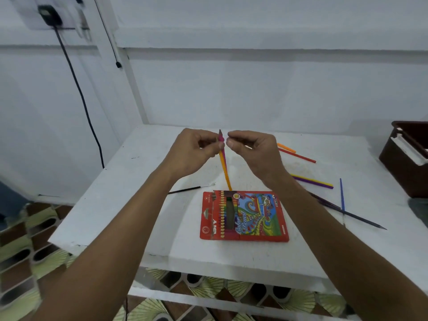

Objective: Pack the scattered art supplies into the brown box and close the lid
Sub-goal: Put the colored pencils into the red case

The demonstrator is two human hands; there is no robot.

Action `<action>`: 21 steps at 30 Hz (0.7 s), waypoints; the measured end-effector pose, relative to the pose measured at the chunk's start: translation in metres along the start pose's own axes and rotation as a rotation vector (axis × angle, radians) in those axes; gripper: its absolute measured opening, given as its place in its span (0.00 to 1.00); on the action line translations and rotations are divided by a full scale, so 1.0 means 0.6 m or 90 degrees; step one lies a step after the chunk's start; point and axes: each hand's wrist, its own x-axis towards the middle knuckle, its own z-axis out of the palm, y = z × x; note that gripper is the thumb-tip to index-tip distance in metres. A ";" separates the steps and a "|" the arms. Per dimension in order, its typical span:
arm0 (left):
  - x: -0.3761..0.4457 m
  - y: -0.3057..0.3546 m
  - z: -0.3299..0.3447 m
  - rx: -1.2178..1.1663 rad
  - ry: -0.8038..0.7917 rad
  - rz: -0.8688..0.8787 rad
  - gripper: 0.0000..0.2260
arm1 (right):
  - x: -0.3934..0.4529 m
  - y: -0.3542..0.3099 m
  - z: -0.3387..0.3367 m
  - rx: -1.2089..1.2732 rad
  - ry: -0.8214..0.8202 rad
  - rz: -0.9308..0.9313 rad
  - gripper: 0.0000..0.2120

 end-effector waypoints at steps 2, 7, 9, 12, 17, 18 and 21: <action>-0.017 -0.014 -0.011 -0.061 0.039 -0.052 0.06 | -0.016 0.015 0.001 -0.058 -0.022 -0.003 0.10; -0.082 -0.079 -0.049 -0.213 0.135 -0.176 0.06 | -0.075 0.076 -0.022 -0.177 -0.133 0.075 0.08; -0.112 -0.112 -0.061 -0.254 0.146 -0.225 0.07 | -0.098 0.097 -0.033 -0.266 -0.180 0.087 0.09; -0.148 -0.154 -0.063 -0.335 0.152 -0.299 0.06 | -0.127 0.119 -0.045 -0.352 -0.212 0.063 0.12; -0.175 -0.199 -0.051 -0.429 0.147 -0.345 0.06 | -0.150 0.146 -0.051 -0.425 -0.248 0.045 0.16; -0.177 -0.207 -0.049 -0.444 0.149 -0.346 0.07 | -0.152 0.152 -0.052 -0.432 -0.251 0.038 0.17; -0.180 -0.226 -0.043 -0.480 0.145 -0.348 0.08 | -0.156 0.157 -0.054 -0.436 -0.258 0.026 0.17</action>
